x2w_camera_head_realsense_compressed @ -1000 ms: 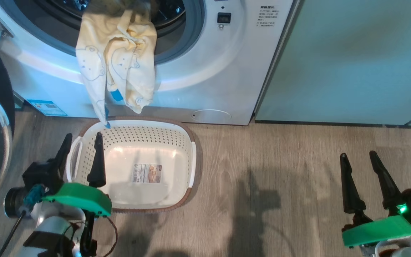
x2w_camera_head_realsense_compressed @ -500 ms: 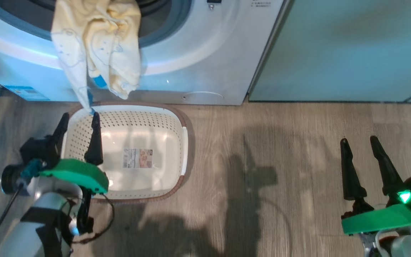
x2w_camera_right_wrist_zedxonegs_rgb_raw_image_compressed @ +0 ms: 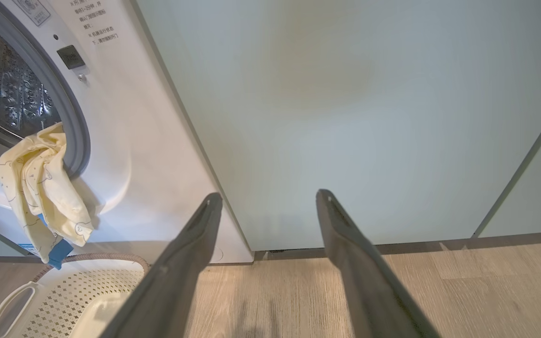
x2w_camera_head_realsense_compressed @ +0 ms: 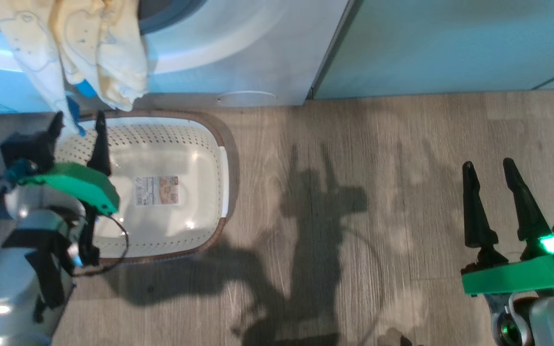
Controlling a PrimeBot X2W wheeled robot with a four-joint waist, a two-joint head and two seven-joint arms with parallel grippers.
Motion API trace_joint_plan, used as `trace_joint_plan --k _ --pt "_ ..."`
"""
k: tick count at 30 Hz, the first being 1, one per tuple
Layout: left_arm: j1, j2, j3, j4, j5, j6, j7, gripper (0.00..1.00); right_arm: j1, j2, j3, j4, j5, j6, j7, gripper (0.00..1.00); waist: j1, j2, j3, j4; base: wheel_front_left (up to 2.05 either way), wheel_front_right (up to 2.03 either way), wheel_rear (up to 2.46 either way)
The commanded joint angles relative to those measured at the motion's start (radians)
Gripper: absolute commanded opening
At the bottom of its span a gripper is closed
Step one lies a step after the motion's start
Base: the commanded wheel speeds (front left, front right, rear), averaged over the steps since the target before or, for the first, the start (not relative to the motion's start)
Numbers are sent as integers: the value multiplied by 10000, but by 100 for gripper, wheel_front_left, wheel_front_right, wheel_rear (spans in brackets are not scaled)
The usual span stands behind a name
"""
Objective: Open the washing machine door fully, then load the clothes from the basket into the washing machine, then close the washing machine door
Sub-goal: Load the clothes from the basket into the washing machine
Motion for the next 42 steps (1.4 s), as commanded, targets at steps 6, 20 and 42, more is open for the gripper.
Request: trace_joint_plan --k 6,20,42 --pt "-976 799 607 487 -104 -156 131 100 -325 -173 233 -411 250 -29 -67 100 -2 0 676 -282 0 0 0" --pt "-2462 1468 740 1613 26 -279 180 100 -683 -173 389 -497 690 -29 -67 100 -2 0 1546 -586 0 0 0" --pt "-3371 1705 394 2389 58 -620 315 0 -769 -173 526 -488 1039 -29 -67 100 -2 0 1707 -921 0 0 0"
